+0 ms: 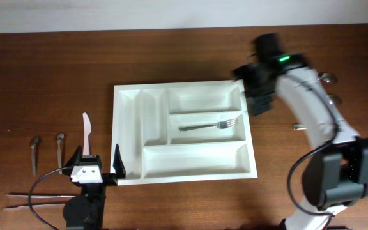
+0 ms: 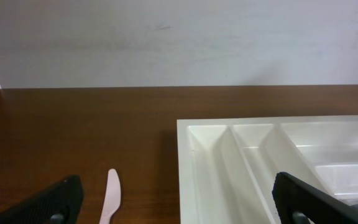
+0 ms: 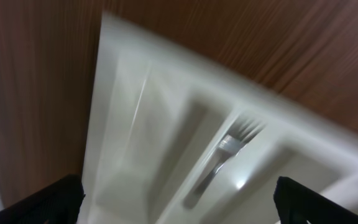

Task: Pack container
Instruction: 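Carry the fork into the tray's middle compartment and release it, then return the right gripper to the cutlery row and grasp the next fork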

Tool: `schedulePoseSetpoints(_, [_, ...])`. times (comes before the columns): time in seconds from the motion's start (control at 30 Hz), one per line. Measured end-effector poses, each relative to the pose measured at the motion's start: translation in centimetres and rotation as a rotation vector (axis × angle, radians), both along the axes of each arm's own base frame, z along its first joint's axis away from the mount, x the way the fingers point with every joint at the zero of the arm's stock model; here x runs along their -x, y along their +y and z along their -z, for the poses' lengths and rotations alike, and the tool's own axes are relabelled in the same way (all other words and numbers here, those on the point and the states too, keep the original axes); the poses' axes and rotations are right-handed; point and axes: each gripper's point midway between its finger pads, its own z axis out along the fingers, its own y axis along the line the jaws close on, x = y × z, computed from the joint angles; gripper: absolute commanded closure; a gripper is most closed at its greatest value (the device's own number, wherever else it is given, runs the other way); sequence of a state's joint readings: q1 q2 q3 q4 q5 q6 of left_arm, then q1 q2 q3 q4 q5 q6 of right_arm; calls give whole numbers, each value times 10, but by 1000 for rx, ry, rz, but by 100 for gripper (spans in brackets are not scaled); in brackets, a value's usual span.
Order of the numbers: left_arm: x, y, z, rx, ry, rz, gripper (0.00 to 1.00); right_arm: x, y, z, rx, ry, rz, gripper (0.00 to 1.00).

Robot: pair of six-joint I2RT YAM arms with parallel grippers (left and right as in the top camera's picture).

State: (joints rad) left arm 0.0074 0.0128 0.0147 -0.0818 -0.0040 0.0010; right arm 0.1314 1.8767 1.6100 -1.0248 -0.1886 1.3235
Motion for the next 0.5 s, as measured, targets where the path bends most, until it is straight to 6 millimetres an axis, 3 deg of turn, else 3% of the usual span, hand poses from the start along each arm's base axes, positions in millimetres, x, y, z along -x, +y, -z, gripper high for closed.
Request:
schedulePoseSetpoints(0.07, [0,0,0,0,0,0,1,1,-53,-5,51,19,47,1])
schedulePoseSetpoints(0.23, [0,0,0,0,0,0,1,26,-173,3,157,78,146,1])
schedulePoseSetpoints(0.33, [0,0,0,0,0,0,1,46,-217,14,187,120,169,1])
schedulePoseSetpoints(0.5, [0,0,0,0,0,0,1,79,-259,47,162,229,216,1])
